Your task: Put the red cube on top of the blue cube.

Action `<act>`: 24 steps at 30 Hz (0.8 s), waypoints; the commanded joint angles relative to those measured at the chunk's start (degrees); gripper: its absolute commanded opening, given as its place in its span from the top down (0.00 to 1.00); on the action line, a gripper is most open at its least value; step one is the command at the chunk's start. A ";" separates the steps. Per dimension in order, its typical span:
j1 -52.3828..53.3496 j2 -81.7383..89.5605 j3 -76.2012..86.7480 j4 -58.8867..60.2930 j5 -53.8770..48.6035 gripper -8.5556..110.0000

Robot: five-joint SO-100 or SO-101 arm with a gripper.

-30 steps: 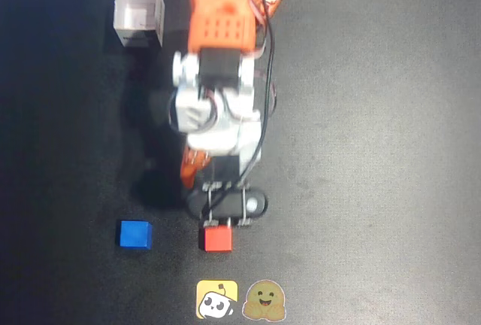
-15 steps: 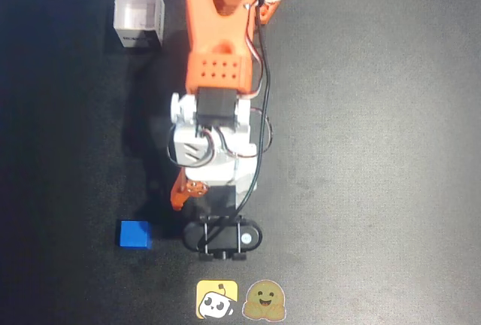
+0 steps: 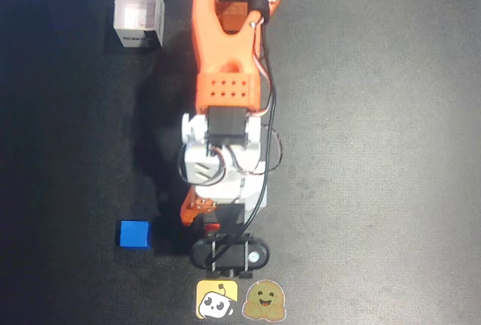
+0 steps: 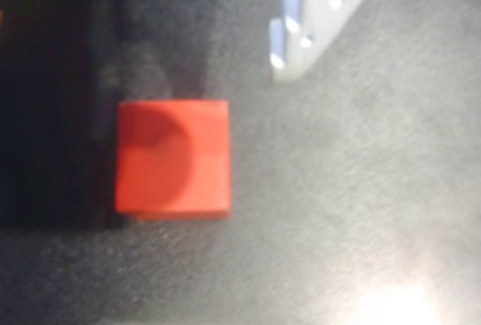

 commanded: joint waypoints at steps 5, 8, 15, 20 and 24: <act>-0.70 -0.97 -3.16 -2.72 0.18 0.68; -0.70 -2.11 -3.16 -3.87 0.18 0.69; -0.35 -4.92 -3.08 -5.71 0.35 0.69; -0.35 -7.12 -2.81 -6.50 1.05 0.69; -0.35 -8.96 -2.11 -7.03 1.58 0.69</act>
